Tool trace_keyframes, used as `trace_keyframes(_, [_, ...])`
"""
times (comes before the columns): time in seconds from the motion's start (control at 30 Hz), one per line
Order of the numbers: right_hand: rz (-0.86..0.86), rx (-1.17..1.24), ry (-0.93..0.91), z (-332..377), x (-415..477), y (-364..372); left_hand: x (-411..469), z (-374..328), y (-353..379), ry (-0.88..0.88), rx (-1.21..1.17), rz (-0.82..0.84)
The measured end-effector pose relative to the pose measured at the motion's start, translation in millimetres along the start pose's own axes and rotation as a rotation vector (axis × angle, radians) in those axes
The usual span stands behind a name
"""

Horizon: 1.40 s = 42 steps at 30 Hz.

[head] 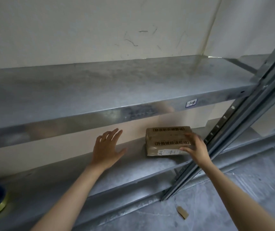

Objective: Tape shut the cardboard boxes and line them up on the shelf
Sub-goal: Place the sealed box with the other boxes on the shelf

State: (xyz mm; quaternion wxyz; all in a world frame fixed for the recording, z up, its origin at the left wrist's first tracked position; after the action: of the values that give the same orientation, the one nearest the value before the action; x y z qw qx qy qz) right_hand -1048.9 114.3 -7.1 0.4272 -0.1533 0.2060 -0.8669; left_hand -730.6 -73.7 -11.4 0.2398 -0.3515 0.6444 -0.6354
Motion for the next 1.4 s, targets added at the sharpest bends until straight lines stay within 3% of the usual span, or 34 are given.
trace_keyframes(0.5, [0.221,-0.042,0.029,-46,61,-6,7,-39,9,-0.200,0.007,0.028])
trace_keyframes(0.73, [0.241,0.033,0.010,-44,60,-7,-3,-55,-1,-0.268,0.017,0.019])
trace_keyframes(0.9, [0.234,-0.053,0.011,-41,59,-6,-22,-55,-13,-0.321,0.061,0.001])
trace_keyframes(1.17, [0.210,-0.225,-0.201,32,59,23,-69,-28,-46,-0.419,0.153,-0.034])
trace_keyframes(1.4, [0.422,-0.364,-0.336,123,32,120,-126,26,-85,-0.533,0.209,-0.085])
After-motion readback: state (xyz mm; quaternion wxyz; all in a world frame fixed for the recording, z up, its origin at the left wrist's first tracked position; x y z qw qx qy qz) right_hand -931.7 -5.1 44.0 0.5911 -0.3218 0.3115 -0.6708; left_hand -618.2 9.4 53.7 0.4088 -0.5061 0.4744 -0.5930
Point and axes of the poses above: each hand's wrist, its own x-axis towards the middle knuckle, its own y-axis out of the palm, z = x × y, the point moved 2 cm from there along x, towards the middle knuckle, and after that the axes turned 13 degrees about x, right-handed, at the moved point
